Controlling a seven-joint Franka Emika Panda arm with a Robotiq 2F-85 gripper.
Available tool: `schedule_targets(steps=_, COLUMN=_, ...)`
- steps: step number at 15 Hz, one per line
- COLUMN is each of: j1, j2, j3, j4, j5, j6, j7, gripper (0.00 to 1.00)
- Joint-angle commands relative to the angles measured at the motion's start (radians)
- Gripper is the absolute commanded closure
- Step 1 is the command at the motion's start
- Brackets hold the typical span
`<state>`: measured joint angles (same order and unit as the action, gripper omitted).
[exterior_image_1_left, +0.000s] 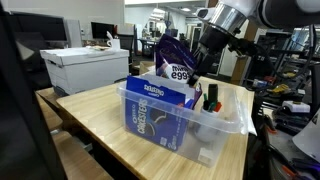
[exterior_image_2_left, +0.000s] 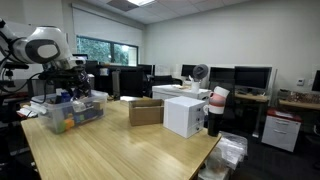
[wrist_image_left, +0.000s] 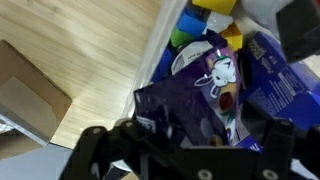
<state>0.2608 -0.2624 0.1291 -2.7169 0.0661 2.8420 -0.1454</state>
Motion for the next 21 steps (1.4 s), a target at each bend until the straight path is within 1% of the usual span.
schedule_targets(steps=1, j1=-0.028, j2=0.020, j3=0.028, j4=0.016, j5=-0.043, j6=-0.014, j7=0.055, gripper=0.32)
schedule_targets(steps=5, j1=-0.034, j2=0.014, j3=0.027, j4=0.032, j5=-0.037, j6=-0.063, j7=0.076, gripper=0.55)
schedule_targets(steps=10, j1=-0.032, j2=0.010, j3=0.027, j4=0.051, j5=-0.032, j6=-0.118, j7=0.082, gripper=0.79)
schedule_targets(steps=12, j1=-0.038, j2=0.008, j3=0.037, j4=0.078, j5=-0.043, j6=-0.197, j7=0.110, gripper=0.92)
schedule_targets(steps=14, j1=-0.039, j2=0.009, j3=0.046, j4=0.104, j5=-0.047, j6=-0.249, j7=0.133, gripper=0.95)
schedule_targets(steps=17, j1=-0.041, j2=0.010, j3=0.059, j4=0.147, j5=-0.061, j6=-0.304, j7=0.157, gripper=0.98)
schedule_targets(steps=19, j1=-0.045, j2=0.010, j3=0.068, j4=0.183, j5=-0.074, j6=-0.345, j7=0.174, gripper=0.95)
schedule_targets(steps=21, j1=-0.049, j2=0.011, j3=0.070, j4=0.211, j5=-0.088, j6=-0.377, j7=0.187, gripper=0.95)
